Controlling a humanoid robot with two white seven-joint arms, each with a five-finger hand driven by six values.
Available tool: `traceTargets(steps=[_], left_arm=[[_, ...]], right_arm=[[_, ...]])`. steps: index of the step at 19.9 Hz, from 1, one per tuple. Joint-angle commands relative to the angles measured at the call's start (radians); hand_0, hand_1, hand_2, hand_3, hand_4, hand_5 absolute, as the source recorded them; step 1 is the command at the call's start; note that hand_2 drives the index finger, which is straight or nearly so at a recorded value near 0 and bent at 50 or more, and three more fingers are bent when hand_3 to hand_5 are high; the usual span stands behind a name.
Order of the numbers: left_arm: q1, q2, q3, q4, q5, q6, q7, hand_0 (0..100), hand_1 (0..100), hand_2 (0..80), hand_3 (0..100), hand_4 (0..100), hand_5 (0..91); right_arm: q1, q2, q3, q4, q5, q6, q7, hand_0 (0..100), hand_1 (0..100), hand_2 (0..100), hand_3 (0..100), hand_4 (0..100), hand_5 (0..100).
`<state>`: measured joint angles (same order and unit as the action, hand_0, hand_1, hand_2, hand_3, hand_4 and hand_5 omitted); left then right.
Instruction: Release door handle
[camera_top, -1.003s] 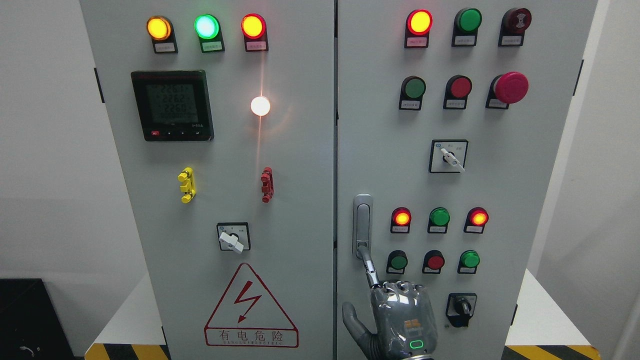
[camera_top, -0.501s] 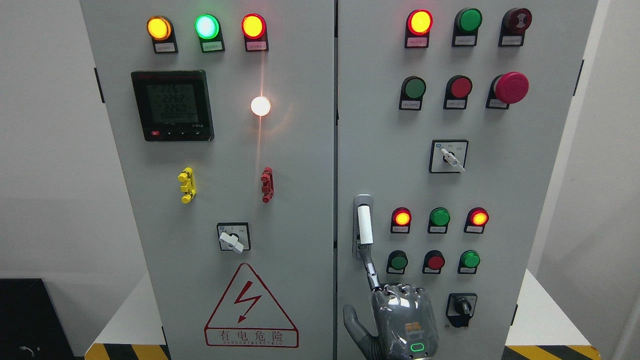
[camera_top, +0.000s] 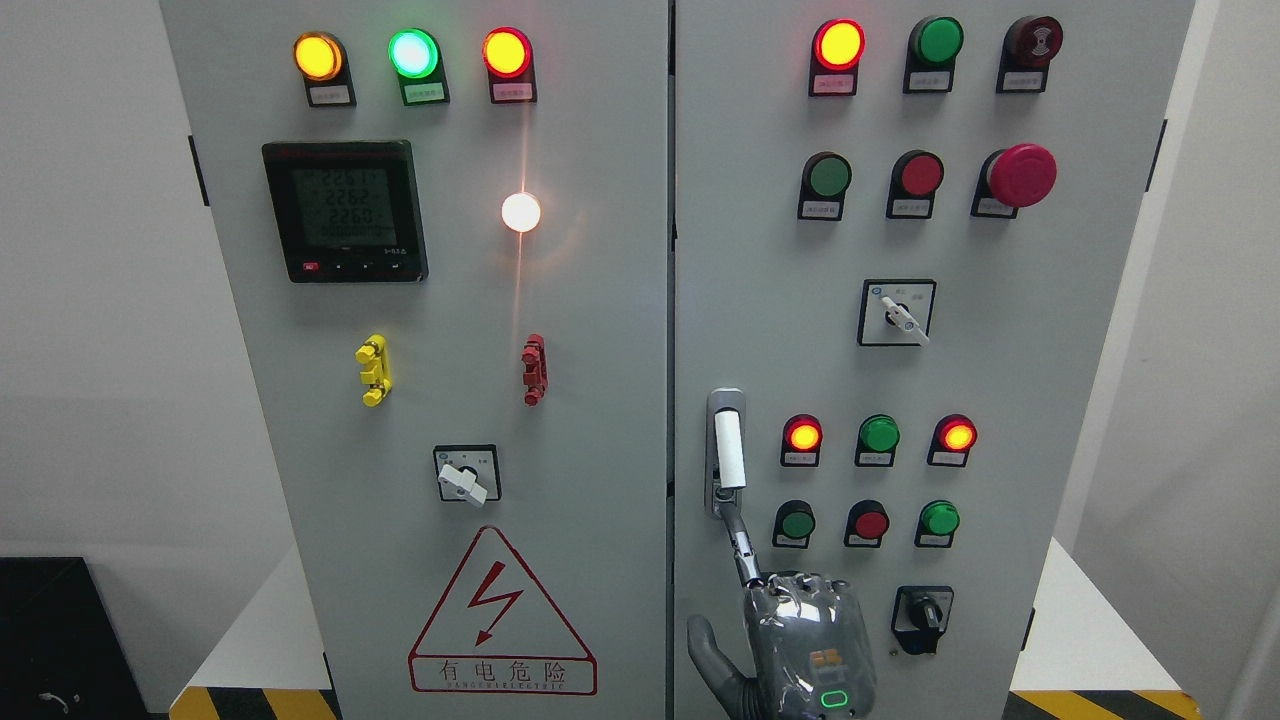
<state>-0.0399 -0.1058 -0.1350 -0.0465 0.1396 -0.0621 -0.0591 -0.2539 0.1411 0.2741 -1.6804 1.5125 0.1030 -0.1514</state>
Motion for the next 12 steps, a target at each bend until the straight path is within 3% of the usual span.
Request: traceTargets(steps=[1, 12], left_arm=[[0.000, 0.000, 0.000, -0.001, 0.000, -0.001, -0.001, 12, 56, 0.0, 0, 0, 0.0], [0.000, 0.000, 0.000, 0.001, 0.000, -0.001, -0.001, 12, 56, 0.0, 0, 0, 0.0]], right_arm=[[0.001, 0.000, 0.000, 0.013, 0.000, -0.002, -0.004, 47, 37, 7, 100, 100, 100], [-0.001, 0.000, 0.002, 0.004, 0.003, -0.003, -0.005, 47, 37, 7, 100, 100, 100]])
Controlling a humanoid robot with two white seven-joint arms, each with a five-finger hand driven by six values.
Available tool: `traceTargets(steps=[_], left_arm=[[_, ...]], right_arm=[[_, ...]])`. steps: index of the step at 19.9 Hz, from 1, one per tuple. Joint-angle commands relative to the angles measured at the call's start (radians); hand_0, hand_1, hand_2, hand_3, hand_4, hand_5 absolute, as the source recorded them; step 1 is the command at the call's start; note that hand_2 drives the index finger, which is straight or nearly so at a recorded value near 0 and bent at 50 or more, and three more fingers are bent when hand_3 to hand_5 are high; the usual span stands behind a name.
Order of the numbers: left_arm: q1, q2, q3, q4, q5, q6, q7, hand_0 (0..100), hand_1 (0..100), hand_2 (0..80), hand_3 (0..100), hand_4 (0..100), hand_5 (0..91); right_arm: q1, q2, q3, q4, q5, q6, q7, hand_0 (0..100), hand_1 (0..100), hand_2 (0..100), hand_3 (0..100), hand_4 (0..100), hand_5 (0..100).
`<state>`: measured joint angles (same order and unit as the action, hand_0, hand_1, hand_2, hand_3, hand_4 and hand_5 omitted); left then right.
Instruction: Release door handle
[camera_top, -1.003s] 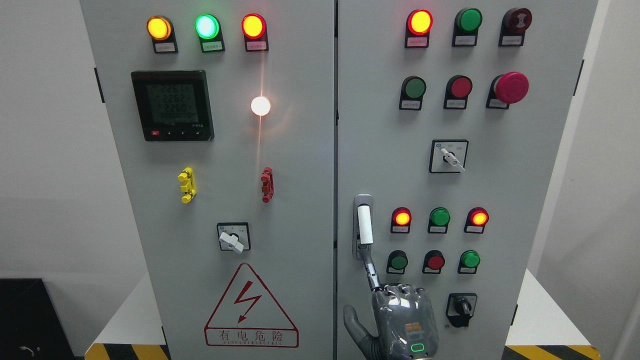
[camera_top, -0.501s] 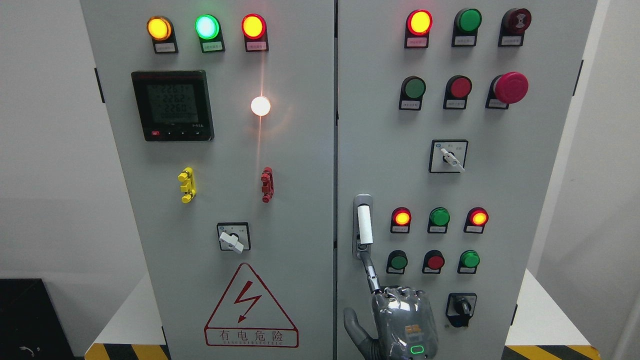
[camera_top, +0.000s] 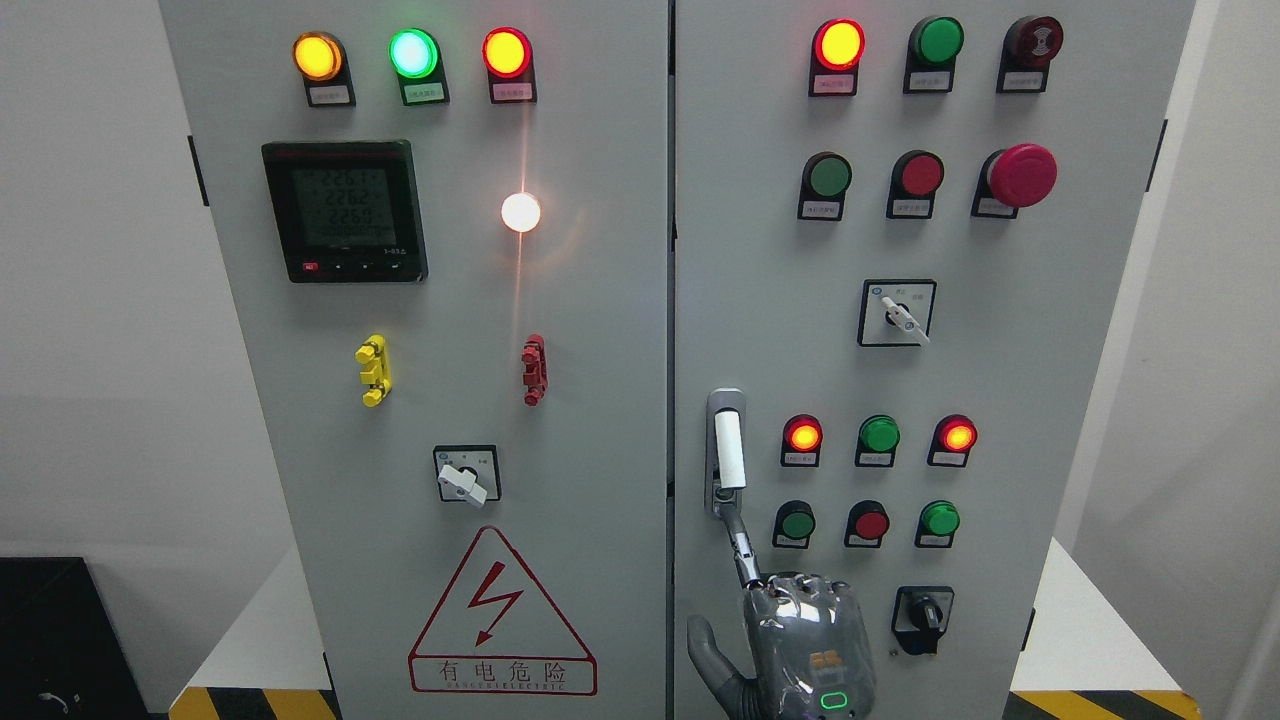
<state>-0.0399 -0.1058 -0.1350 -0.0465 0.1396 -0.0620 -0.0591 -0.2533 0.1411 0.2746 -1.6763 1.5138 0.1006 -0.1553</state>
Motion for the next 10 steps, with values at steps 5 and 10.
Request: traceTargets(steps=[5, 10], left_arm=[[0.000, 0.000, 0.000, -0.001, 0.000, -0.001, -0.001, 12, 56, 0.0, 0, 0, 0.0], [0.000, 0.000, 0.000, 0.000, 0.000, -0.001, -0.001, 12, 56, 0.0, 0, 0, 0.0]], right_arm=[[-0.001, 0.000, 0.003, -0.011, 0.009, -0.002, -0.003, 47, 37, 7, 100, 100, 100], [-0.001, 0.000, 0.005, -0.028, 0.009, -0.002, -0.003, 47, 37, 7, 100, 100, 100]])
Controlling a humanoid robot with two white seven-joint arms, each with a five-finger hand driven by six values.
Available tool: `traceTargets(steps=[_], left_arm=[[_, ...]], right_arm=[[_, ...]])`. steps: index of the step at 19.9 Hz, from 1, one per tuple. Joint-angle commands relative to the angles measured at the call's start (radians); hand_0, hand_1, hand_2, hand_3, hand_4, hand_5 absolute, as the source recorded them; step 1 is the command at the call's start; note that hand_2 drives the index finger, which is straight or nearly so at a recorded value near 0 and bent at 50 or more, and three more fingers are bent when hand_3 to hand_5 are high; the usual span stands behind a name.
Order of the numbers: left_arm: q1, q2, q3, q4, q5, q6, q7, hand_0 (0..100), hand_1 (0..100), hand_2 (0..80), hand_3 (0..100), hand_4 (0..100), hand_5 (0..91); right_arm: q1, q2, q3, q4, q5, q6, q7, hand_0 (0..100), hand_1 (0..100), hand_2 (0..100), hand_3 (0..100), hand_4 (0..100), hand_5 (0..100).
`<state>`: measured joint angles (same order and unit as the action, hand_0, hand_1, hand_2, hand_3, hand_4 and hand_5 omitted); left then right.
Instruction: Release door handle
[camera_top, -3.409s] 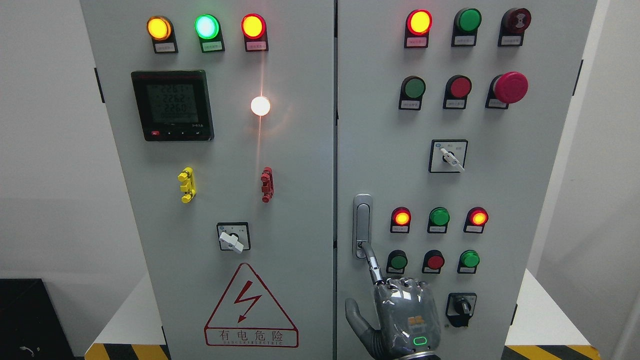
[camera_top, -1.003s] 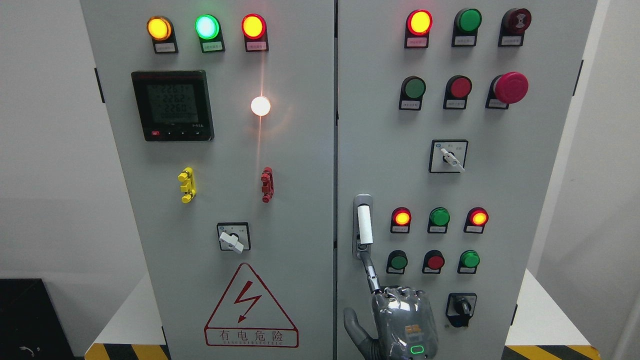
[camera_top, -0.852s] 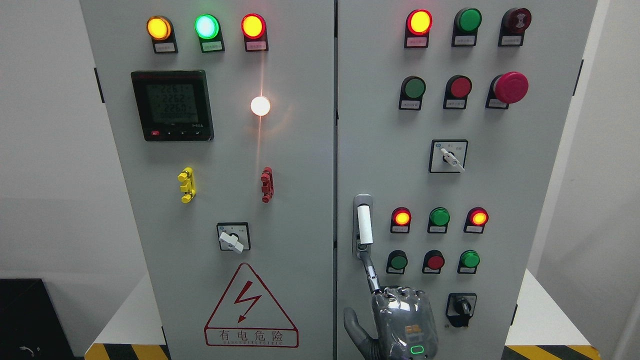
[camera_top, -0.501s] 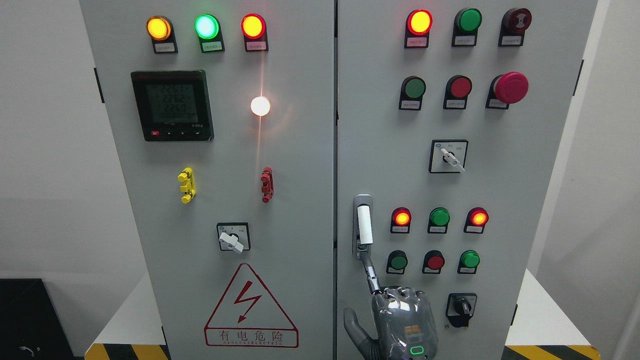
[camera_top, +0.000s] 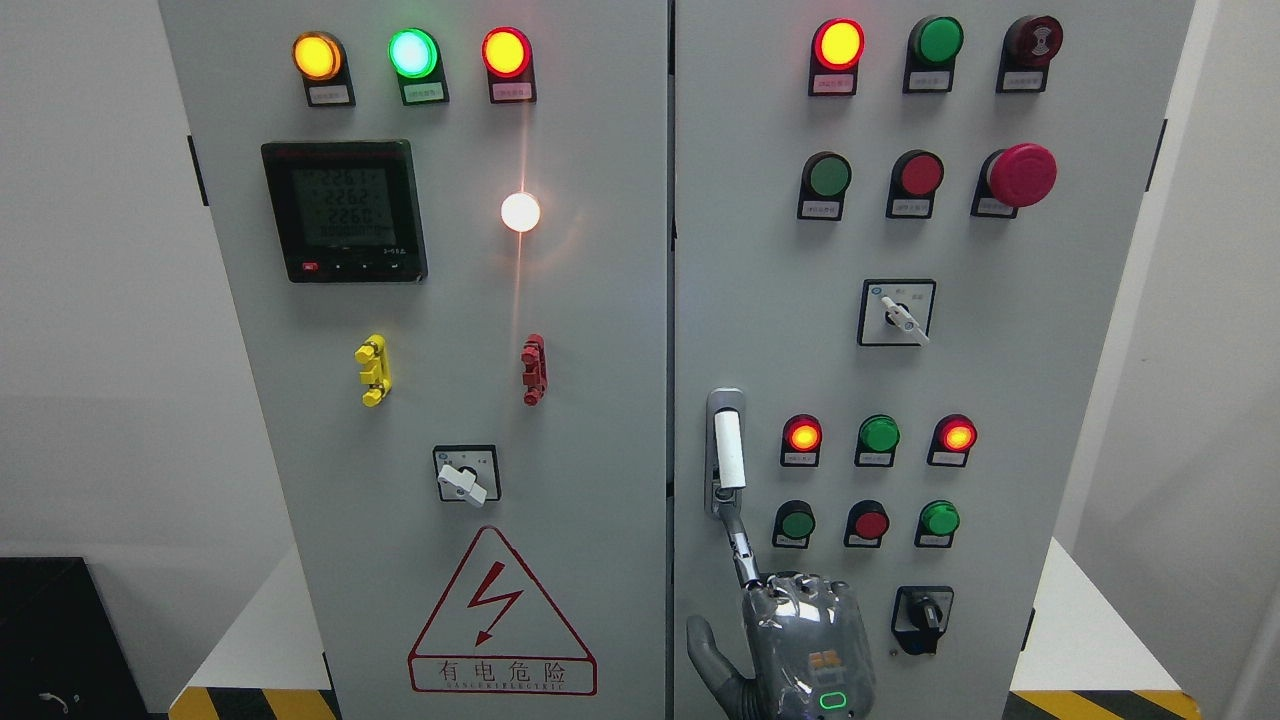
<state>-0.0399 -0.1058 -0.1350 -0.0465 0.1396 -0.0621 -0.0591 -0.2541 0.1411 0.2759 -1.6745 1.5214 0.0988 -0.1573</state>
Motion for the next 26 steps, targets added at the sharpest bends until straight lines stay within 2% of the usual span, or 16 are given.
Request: traceTargets(steps=[1, 26], left_arm=[[0.000, 0.000, 0.000, 0.001, 0.000, -0.001, -0.001, 12, 56, 0.0, 0, 0, 0.0], [0.000, 0.000, 0.000, -0.001, 0.000, -0.001, -0.001, 12, 56, 0.0, 0, 0, 0.0]], right_arm=[[-0.002, 0.000, 0.003, -0.033, 0.002, -0.001, -0.001, 47, 37, 7, 100, 100, 100], [-0.004, 0.000, 0.003, -0.056, 0.002, -0.002, -0.001, 47, 37, 8, 100, 100, 100]])
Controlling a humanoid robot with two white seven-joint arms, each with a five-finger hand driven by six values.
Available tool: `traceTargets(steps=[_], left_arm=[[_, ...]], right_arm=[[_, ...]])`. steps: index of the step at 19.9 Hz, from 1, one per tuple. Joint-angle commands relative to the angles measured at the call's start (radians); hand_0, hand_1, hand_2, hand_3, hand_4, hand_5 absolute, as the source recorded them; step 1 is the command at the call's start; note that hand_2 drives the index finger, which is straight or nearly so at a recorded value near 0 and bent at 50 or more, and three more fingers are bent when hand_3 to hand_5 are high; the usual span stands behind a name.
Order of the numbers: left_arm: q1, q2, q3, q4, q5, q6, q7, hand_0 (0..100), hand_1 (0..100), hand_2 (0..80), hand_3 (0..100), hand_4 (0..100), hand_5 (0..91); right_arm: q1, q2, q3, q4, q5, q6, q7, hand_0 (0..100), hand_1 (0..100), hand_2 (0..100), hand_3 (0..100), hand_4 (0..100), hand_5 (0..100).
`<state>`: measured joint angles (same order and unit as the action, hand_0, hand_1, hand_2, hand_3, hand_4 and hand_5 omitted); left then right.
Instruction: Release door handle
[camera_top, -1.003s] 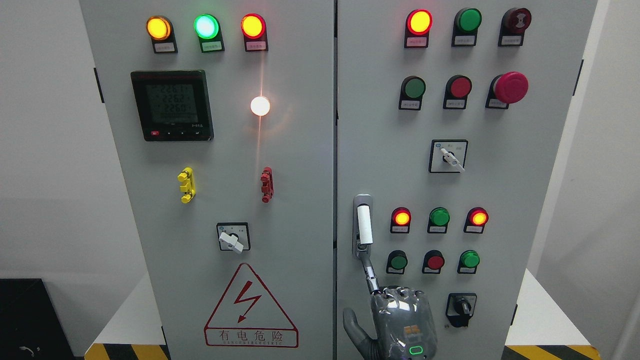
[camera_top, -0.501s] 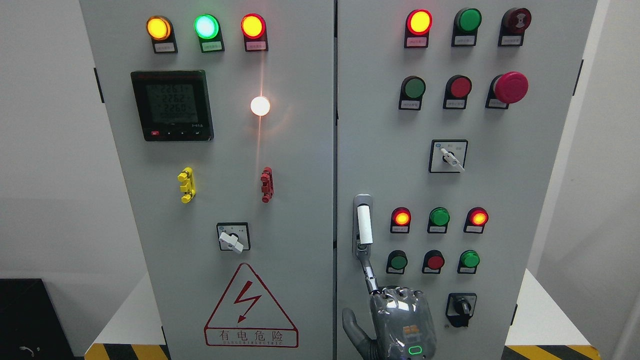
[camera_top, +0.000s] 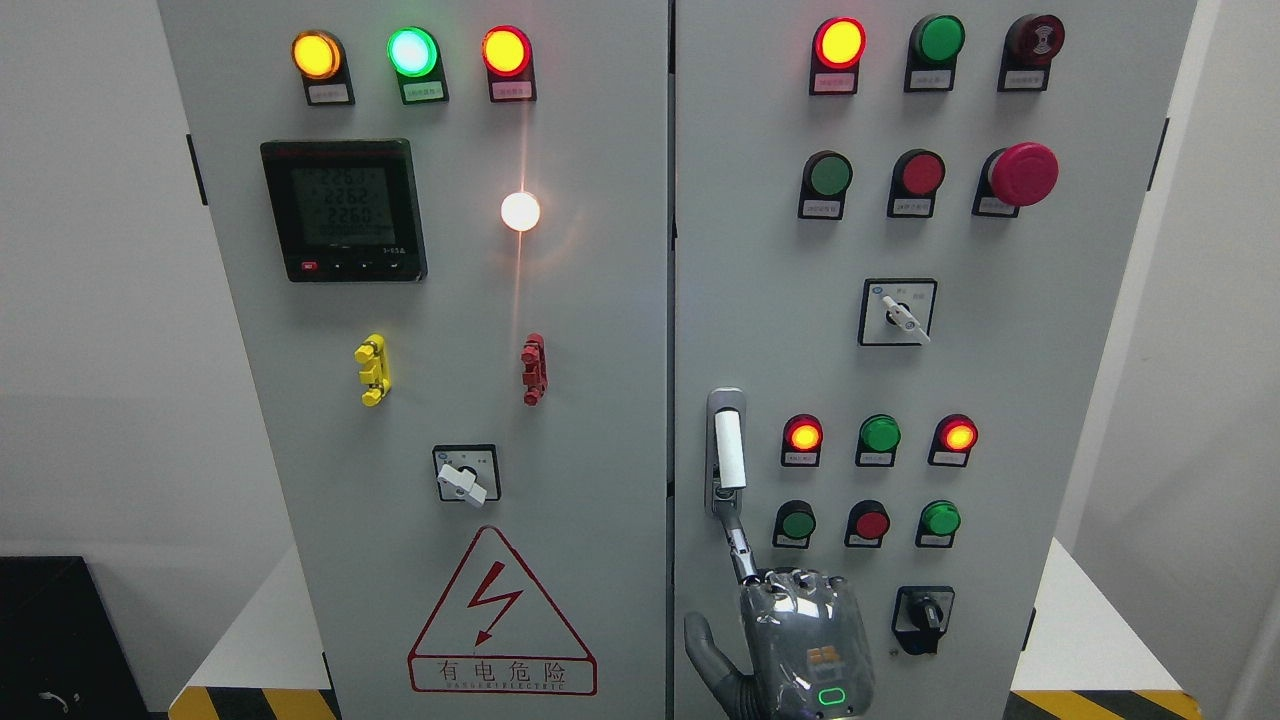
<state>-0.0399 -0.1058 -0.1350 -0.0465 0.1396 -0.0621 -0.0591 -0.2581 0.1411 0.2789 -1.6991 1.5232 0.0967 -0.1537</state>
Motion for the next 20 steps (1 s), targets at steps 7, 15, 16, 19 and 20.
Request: traceTargets(steps=[7, 15, 16, 19, 20], left_arm=[[0.000, 0.000, 0.000, -0.001, 0.000, -0.001, -0.001, 12, 56, 0.0, 0, 0, 0.0], [0.000, 0.000, 0.000, -0.001, 0.000, -0.001, -0.001, 12, 56, 0.0, 0, 0, 0.0], [0.000, 0.000, 0.000, 0.000, 0.000, -0.001, -0.001, 12, 56, 0.0, 0, 0, 0.0], [0.000, 0.000, 0.000, -0.001, 0.000, -0.001, -0.001, 12, 56, 0.0, 0, 0, 0.0], [0.000, 0.000, 0.000, -0.001, 0.000, -0.001, -0.001, 12, 56, 0.0, 0, 0, 0.0]], right_arm=[[0.005, 0.000, 0.002, -0.044, 0.000, 0.000, -0.004, 47, 37, 10, 100, 100, 100], [0.007, 0.000, 0.000, -0.047, -0.003, 0.000, -0.006, 47, 37, 15, 100, 100, 100], [0.010, 0.000, 0.000, -0.048, -0.003, -0.002, -0.006, 47, 37, 15, 100, 100, 100], [0.019, 0.000, 0.000, -0.067, -0.005, -0.005, -0.004, 48, 38, 16, 100, 100, 100], [0.023, 0.000, 0.000, -0.073, -0.006, -0.006, -0.004, 49, 38, 17, 100, 100, 100]])
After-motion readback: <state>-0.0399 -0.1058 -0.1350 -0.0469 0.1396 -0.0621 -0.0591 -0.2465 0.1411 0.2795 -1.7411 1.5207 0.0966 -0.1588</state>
